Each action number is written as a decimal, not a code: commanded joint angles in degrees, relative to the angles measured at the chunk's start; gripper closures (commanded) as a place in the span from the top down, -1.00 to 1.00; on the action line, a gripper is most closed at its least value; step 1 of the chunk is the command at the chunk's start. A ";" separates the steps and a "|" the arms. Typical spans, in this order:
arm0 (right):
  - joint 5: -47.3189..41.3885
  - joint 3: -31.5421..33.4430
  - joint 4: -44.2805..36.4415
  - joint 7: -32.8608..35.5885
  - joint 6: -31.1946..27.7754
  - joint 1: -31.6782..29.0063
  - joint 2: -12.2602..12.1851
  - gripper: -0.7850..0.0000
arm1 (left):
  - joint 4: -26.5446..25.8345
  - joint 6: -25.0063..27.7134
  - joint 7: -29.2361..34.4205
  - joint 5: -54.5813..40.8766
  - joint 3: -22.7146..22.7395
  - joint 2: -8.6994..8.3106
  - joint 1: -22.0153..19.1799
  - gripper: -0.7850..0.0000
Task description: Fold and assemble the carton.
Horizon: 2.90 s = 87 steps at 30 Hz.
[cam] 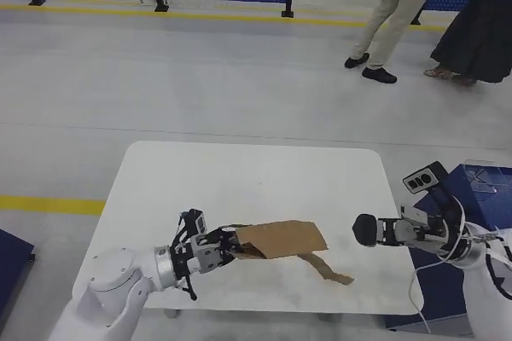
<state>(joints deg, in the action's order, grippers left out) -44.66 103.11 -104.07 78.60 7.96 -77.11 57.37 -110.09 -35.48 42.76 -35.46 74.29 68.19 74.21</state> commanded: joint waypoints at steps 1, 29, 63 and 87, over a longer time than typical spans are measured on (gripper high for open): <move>-0.09 -0.45 0.63 0.29 -0.34 -0.20 -0.06 1.00 | 0.65 -7.19 -1.40 0.90 -2.01 -0.06 -1.43 -1.00; -4.82 -14.25 2.67 -5.58 5.93 -2.12 0.43 1.00 | 0.17 -3.25 0.18 -1.19 -5.84 -1.12 -2.84 -1.00; -2.50 -19.11 4.41 -9.29 9.42 0.92 0.08 -1.00 | 3.50 -3.37 -1.74 -2.33 -10.43 -1.77 -6.18 -1.00; -1.67 -17.65 2.89 -11.22 5.42 -0.04 -0.01 -1.00 | 3.52 -2.45 -2.60 -2.22 -10.02 -1.84 -6.25 1.00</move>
<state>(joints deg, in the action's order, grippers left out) -46.65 84.83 -101.02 67.34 14.56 -76.87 57.44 -106.54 -38.19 40.46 -37.80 64.18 66.35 67.91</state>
